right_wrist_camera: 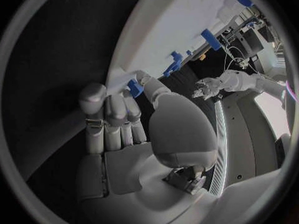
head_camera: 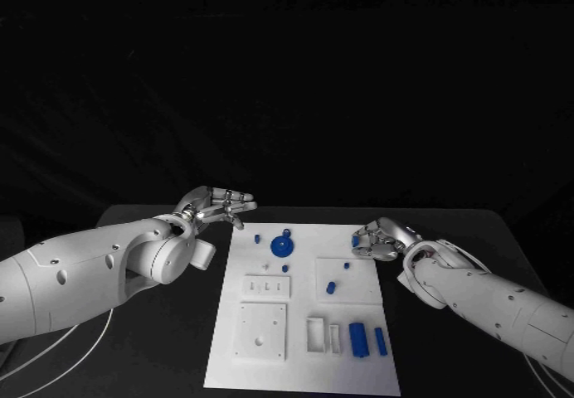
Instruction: Assemble the parts on the task board
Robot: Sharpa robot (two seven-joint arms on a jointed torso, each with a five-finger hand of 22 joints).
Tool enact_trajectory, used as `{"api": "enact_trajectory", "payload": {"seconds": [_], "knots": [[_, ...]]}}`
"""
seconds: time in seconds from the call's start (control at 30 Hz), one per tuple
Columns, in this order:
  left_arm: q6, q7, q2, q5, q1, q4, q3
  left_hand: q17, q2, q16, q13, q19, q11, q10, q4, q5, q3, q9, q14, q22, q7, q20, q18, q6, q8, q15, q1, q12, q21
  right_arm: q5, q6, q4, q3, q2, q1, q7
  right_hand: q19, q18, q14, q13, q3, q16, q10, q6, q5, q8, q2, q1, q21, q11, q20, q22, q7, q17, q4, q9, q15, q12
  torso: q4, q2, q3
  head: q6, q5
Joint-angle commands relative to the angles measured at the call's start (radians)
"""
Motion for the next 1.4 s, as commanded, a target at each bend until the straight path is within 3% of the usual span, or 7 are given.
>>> {"api": "enact_trajectory", "payload": {"seconds": [0.03,0.43,0.9,1.07,1.23,1.33,1.4], "knots": [[0.005,0.0,0.001,-0.006,0.0,0.002,0.001,0.002,-0.001,0.008,0.001,0.004,-0.002,-0.008,-0.002,0.001,-0.006,0.0,0.006,0.002,0.0,0.005,0.009,-0.004,0.005,0.002,-0.003,-0.001,0.001,0.005,0.021,-0.002,0.0,0.003,-0.001,0.013,0.034,0.006,-0.006,0.002,0.008,0.004,-0.002,0.01,-0.003,-0.001,0.015,0.0,-0.003,-0.003,0.001,0.093,-0.001,0.002,-0.001,-0.002,0.0,0.005,0.0022,0.0,-0.0014,-0.001,-0.001],[0.004,-0.001,0.0,-0.006,0.0,0.002,0.001,0.003,0.0,0.012,0.001,0.003,-0.002,-0.009,0.0,0.001,-0.006,0.0,0.005,0.004,0.0,0.005,0.01,-0.005,0.005,0.001,-0.004,-0.001,0.003,0.005,0.012,-0.004,0.0,0.007,-0.001,0.009,0.033,0.004,-0.005,0.004,0.049,0.004,0.0,0.043,-0.025,0.0,0.035,-0.011,0.001,-0.008,-0.003,0.093,-0.01,0.004,-0.01,0.0,-0.005,0.009,0.0022,-0.001,-0.0015,0.001,0.002],[0.005,-0.008,0.0,-0.011,0.0,0.002,0.001,0.002,0.007,0.014,0.001,0.002,-0.004,0.001,0.002,0.0,-0.005,0.002,0.002,0.006,-0.005,0.005,0.009,0.028,0.006,0.002,-0.003,-0.001,0.003,-0.027,-0.035,-0.005,0.0,0.009,-0.001,-0.025,0.033,-0.009,-0.002,0.006,0.128,0.003,0.01,0.17,-0.133,0.002,0.098,-0.004,0.008,-0.03,-0.022,0.094,-0.042,0.012,-0.057,0.045,-0.023,0.006,0.0039,-0.001,-0.0017,0.0,-0.002],[0.008,-0.017,0.0,-0.02,0.0,0.002,0.001,0.001,0.012,0.013,0.001,0.0,-0.012,0.032,0.005,0.0,-0.006,0.004,0.001,0.006,-0.014,0.004,0.009,0.055,0.007,-0.001,-0.005,-0.001,0.002,-0.038,-0.044,0.002,0.0,0.008,-0.001,-0.039,0.033,-0.01,-0.001,0.006,0.124,0.002,0.011,0.17,-0.122,0.001,0.097,-0.012,0.004,-0.031,-0.024,0.093,-0.044,0.014,-0.062,0.057,-0.024,0.003,0.0046,-0.001,-0.0013,0.0,-0.003],[0.041,-0.058,0.001,-0.067,0.001,0.003,0.001,0.005,0.027,0.02,0.003,0.003,-0.04,0.123,0.022,0.004,-0.009,0.008,0.006,0.007,-0.038,-0.006,0.001,0.112,0.01,-0.015,-0.023,0.003,0.002,-0.048,-0.039,0.046,0.001,-0.013,0.002,-0.064,0.034,-0.01,-0.001,0.006,0.124,0.002,0.01,0.169,-0.126,0.001,0.094,-0.014,0.003,-0.032,-0.024,0.092,-0.043,0.015,-0.065,0.06,-0.024,0.001,0.006,-0.004,-0.0021,-0.001,-0.005],[0.092,-0.111,0.001,-0.127,0.001,0.008,0.001,0.064,0.04,0.122,0.008,0.035,-0.082,0.245,0.036,0.061,-0.008,0.009,0.047,0.026,-0.06,-0.034,-0.009,0.152,0.011,-0.046,-0.04,0.023,0.036,-0.061,-0.02,0.095,0.005,-0.032,0.013,-0.091,0.034,-0.009,-0.001,0.005,0.121,-0.001,0.009,0.168,-0.137,0.001,0.091,-0.016,-0.001,-0.033,-0.024,0.091,-0.045,0.014,-0.062,0.061,-0.024,-0.002,0.0052,-0.004,-0.0046,0.0,-0.007],[0.13,-0.152,0.005,-0.16,0.004,0.01,0.002,0.108,0.043,0.182,0.009,0.034,-0.09,0.277,0.051,0.064,-0.015,0.011,0.022,0.042,-0.067,-0.047,-0.022,0.166,0.007,-0.053,-0.06,0.019,0.056,-0.073,-0.001,0.13,0.007,-0.044,0.024,-0.112,0.034,-0.009,-0.001,0.006,0.119,-0.003,0.009,0.167,-0.143,0.001,0.088,-0.015,-0.004,-0.034,-0.024,0.09,-0.046,0.014,-0.056,0.062,-0.024,-0.002,0.004,-0.007,-0.0057,0.002,-0.007]]}}
